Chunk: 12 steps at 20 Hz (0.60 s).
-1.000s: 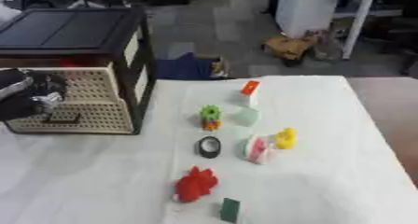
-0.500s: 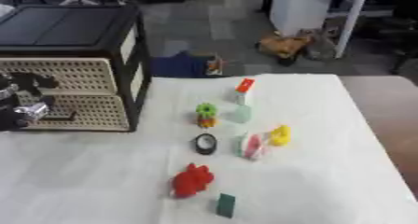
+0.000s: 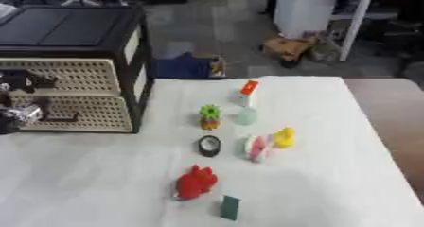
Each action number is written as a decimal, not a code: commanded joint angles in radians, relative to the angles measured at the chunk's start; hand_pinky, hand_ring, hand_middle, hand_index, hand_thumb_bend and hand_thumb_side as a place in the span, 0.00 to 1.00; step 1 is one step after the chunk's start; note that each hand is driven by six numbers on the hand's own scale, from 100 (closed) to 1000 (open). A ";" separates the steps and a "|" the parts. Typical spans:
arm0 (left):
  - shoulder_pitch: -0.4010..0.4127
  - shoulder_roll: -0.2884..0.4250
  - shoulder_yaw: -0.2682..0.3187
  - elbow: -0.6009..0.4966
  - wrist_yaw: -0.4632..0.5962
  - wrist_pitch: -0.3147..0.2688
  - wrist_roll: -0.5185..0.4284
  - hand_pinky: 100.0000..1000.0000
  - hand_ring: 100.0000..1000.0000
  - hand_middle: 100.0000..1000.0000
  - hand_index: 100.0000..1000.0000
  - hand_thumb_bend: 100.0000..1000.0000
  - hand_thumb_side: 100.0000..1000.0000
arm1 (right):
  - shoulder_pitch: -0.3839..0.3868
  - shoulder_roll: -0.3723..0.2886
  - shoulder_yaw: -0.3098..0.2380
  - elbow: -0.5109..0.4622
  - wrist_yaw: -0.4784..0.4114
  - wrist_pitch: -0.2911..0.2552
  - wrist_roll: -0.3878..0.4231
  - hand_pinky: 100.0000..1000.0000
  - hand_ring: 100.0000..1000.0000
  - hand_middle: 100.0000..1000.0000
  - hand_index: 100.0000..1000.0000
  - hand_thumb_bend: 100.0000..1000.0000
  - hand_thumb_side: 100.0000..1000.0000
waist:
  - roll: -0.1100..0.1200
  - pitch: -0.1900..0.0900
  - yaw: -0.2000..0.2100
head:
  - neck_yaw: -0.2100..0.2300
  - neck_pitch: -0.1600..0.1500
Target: Pick up objects from table and place into drawer.
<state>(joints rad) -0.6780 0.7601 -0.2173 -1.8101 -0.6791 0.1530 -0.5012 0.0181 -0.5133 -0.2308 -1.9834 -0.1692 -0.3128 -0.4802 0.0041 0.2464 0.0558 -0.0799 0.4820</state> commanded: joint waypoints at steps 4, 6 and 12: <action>0.021 0.034 0.074 -0.177 0.026 0.021 0.041 0.40 0.62 0.72 0.87 0.00 1.00 | -0.001 -0.018 -0.014 -0.017 -0.004 -0.006 -0.002 0.62 0.61 0.58 0.79 0.00 1.00 | -0.002 -0.023 0.006 | -0.010 0.002; 0.019 0.024 0.097 -0.187 0.045 0.010 0.100 0.36 0.58 0.70 0.85 0.00 1.00 | 0.000 -0.019 -0.013 -0.017 -0.003 -0.008 -0.002 0.62 0.61 0.58 0.79 0.00 1.00 | -0.002 -0.025 0.010 | -0.014 0.005; 0.025 -0.002 0.130 -0.190 0.125 0.021 0.327 0.28 0.48 0.61 0.79 0.00 1.00 | 0.000 -0.020 -0.013 -0.017 -0.001 -0.012 -0.002 0.62 0.61 0.58 0.79 0.00 1.00 | -0.004 -0.028 0.014 | -0.023 0.011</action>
<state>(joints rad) -0.6432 0.7453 -0.1089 -1.9823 -0.5736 0.1708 -0.2197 0.0192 -0.5133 -0.2337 -1.9834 -0.1692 -0.3195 -0.4828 0.0017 0.2352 0.0689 -0.0994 0.4910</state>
